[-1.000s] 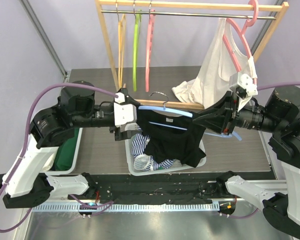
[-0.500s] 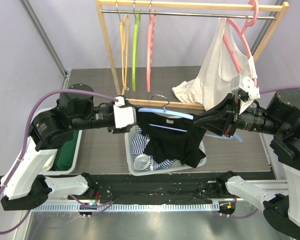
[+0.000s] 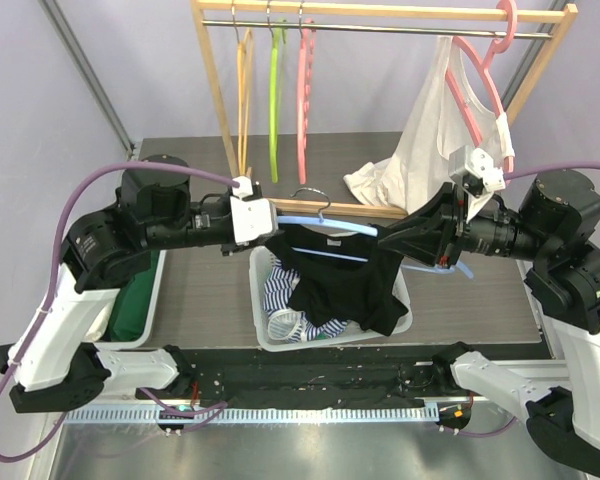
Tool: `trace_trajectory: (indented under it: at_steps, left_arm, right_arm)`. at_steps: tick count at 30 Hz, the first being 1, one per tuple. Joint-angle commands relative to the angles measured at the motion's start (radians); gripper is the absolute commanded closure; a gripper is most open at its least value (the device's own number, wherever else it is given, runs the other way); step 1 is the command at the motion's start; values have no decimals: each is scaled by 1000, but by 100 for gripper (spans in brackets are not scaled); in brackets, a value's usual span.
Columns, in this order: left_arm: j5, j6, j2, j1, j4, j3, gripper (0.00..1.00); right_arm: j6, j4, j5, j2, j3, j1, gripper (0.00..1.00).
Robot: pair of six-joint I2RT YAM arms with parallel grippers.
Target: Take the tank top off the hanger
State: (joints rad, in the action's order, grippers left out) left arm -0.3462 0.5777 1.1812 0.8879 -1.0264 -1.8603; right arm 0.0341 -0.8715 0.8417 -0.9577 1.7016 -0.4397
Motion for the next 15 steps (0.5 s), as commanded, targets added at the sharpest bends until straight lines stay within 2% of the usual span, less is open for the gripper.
trace_trajectory:
  at_steps: [1,11,15]
  left_arm:
    - [-68,-68,32,-1,52,-82,63]
    - [-86,-104,63,0,54,-119,66]
    - [-88,-104,69,0,55,-123,76]
  right_arm:
    - [-33,155,20,-7,-23,-4,99]
    - [-112,316,34,-1,-103,-4,99]
    - [-140,374,31,10,-154,-4,99]
